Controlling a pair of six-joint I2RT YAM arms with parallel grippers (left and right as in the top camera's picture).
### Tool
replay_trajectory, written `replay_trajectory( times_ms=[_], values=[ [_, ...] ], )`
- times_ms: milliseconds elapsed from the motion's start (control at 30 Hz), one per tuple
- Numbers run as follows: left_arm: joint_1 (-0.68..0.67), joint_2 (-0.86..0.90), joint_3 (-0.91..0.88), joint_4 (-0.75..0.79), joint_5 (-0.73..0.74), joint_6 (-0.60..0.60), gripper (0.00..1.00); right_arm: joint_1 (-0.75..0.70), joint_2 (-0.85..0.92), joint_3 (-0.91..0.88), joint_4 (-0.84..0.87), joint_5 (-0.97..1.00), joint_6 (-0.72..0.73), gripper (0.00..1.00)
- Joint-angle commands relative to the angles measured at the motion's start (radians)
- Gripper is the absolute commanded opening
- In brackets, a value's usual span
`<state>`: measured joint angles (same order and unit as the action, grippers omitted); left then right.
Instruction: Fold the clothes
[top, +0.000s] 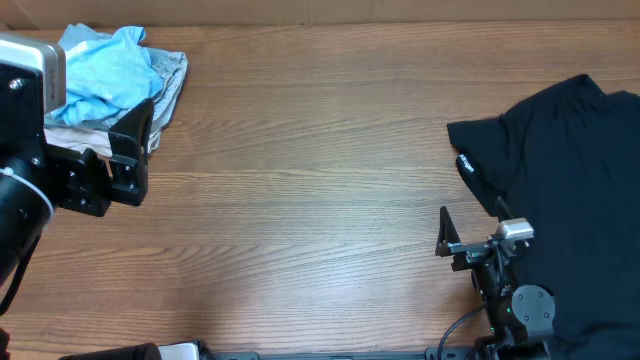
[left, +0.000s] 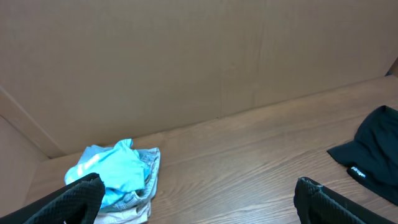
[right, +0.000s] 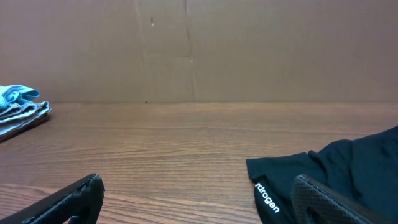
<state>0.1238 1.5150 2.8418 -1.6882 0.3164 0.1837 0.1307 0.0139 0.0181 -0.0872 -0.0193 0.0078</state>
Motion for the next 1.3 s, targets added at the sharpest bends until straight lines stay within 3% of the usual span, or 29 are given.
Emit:
replay_trajectory(
  times_ms=[0,133,200,467,700,1067,1267],
  values=[
    [-0.006,0.007,-0.001,-0.001,-0.013,0.011,1.00,-0.005,-0.011,-0.010,0.007,-0.001,0.011,1.00],
    [-0.006,0.009,-0.013,0.016,-0.058,0.034,1.00,-0.005,-0.011,-0.010,0.007,-0.001,0.011,1.00],
    [-0.006,-0.034,-0.100,0.099,-0.050,0.025,1.00,-0.005,-0.011,-0.010,0.007,-0.001,0.011,1.00],
    [-0.006,-0.395,-0.864,0.707,-0.065,0.003,1.00,-0.005,-0.011,-0.010,0.007,-0.001,0.011,1.00],
    [-0.006,-0.700,-1.487,1.146,-0.112,0.003,1.00,-0.005,-0.011,-0.010,0.007,-0.001,0.011,1.00],
    [-0.032,-1.192,-2.194,1.577,-0.197,-0.072,1.00,-0.005,-0.011,-0.010,0.007,-0.002,0.011,1.00],
    [-0.023,-1.471,-2.487,1.635,-0.095,-0.072,1.00,-0.005,-0.011,-0.010,0.007,-0.001,0.011,1.00]
  ],
)
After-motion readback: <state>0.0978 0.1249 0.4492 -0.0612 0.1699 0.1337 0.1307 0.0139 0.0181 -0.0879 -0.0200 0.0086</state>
